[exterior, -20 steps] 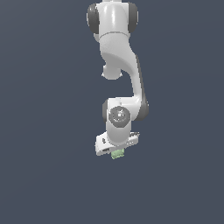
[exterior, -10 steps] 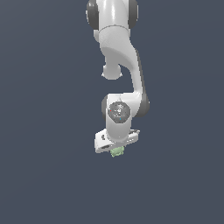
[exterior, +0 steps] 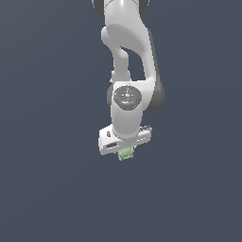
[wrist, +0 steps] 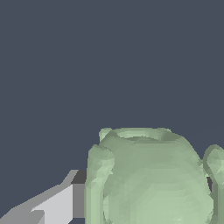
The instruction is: Pick up the object and move it to a goal position.
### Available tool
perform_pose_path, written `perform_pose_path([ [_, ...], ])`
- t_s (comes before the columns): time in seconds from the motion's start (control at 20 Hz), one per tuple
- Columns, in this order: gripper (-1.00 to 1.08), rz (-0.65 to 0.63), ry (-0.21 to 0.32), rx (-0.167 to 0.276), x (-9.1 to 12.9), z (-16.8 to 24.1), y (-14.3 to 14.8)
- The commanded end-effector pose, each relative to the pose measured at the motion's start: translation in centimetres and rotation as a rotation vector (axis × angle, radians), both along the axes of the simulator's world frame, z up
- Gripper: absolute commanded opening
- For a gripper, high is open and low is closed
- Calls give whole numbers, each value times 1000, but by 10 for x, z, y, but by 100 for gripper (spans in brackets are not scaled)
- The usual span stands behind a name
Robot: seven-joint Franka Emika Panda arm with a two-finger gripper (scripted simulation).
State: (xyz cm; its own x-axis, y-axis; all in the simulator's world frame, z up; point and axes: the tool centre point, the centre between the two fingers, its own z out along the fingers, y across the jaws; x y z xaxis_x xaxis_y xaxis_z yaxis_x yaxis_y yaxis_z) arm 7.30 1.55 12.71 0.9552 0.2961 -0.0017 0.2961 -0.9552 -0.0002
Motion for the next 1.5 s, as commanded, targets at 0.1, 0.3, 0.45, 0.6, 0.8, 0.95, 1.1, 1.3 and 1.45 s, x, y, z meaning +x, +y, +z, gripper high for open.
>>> perform_pose_path([
  [0.1, -100, 0, -1, 0, -12, 51, -4],
  [0.3, -100, 0, -1, 0, -23, 98, -8],
  [0.45, -100, 0, -1, 0, -31, 133, -12],
  [0.6, -100, 0, -1, 0, -38, 169, -15],
  [0.8, -100, 0, -2, 0, -49, 215, -18],
  [0.95, -100, 0, -2, 0, -56, 250, -21],
  [1.1, -100, 0, -2, 0, -62, 283, -24],
  [1.3, -100, 0, -2, 0, -69, 321, -28],
  [1.45, -100, 0, -2, 0, -72, 342, -29],
])
